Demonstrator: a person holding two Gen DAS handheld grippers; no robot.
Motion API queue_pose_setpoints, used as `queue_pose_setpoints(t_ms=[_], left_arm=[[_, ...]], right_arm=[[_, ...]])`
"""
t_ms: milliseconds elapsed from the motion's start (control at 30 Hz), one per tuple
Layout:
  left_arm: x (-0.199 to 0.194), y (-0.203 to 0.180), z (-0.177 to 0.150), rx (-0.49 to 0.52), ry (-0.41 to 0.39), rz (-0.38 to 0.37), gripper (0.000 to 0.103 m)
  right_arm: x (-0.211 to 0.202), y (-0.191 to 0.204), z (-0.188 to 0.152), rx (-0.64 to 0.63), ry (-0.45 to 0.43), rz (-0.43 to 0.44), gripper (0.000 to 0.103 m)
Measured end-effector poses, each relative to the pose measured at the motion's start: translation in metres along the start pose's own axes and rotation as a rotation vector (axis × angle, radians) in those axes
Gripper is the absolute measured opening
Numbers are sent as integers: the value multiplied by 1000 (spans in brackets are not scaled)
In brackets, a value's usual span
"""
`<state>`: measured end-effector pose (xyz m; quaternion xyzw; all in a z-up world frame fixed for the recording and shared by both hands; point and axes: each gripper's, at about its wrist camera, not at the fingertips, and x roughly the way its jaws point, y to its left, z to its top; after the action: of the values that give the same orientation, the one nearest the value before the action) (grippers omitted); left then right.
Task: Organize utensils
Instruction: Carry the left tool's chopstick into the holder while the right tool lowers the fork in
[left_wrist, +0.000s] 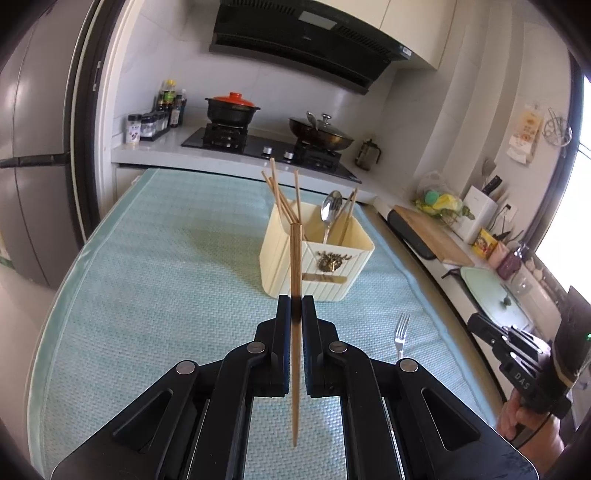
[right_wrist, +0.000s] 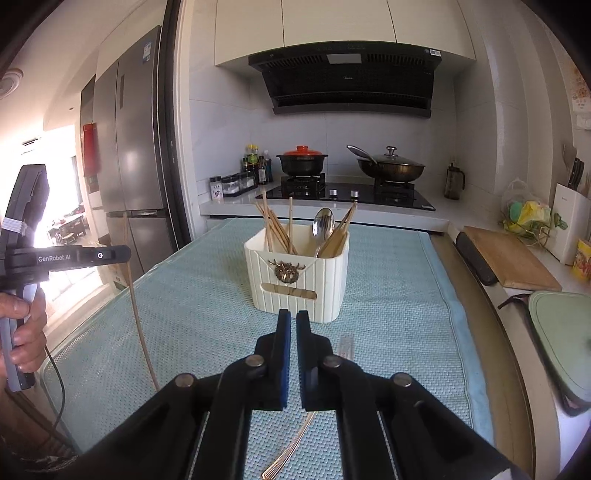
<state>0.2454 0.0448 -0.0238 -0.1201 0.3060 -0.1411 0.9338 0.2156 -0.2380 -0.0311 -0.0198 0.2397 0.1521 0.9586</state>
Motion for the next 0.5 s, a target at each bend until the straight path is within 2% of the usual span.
queue_pose_setpoints(t_ms=[67,167,233,267,333,500], left_arm=[[0,1,-2,-6,2,0,3],[1,3,-6,-7,6,2,3],[3,4,-8,-9,11,10,3],[4,5,-9,-13,14,11,3],[5,7,-10,-19,17,13,3],[10,9,-13,-28,31,13,3]], right_arm=[[5,-6,-1,24,38,14,3],[11,-25,-8,94,78,-15,7],[15,-42,-15,151,108,-52,31],[19,-51,-21,183,127,-61,50],[29,-72,-34,263,185,-94,51],[57,-115,-71,461,294,-53,51]])
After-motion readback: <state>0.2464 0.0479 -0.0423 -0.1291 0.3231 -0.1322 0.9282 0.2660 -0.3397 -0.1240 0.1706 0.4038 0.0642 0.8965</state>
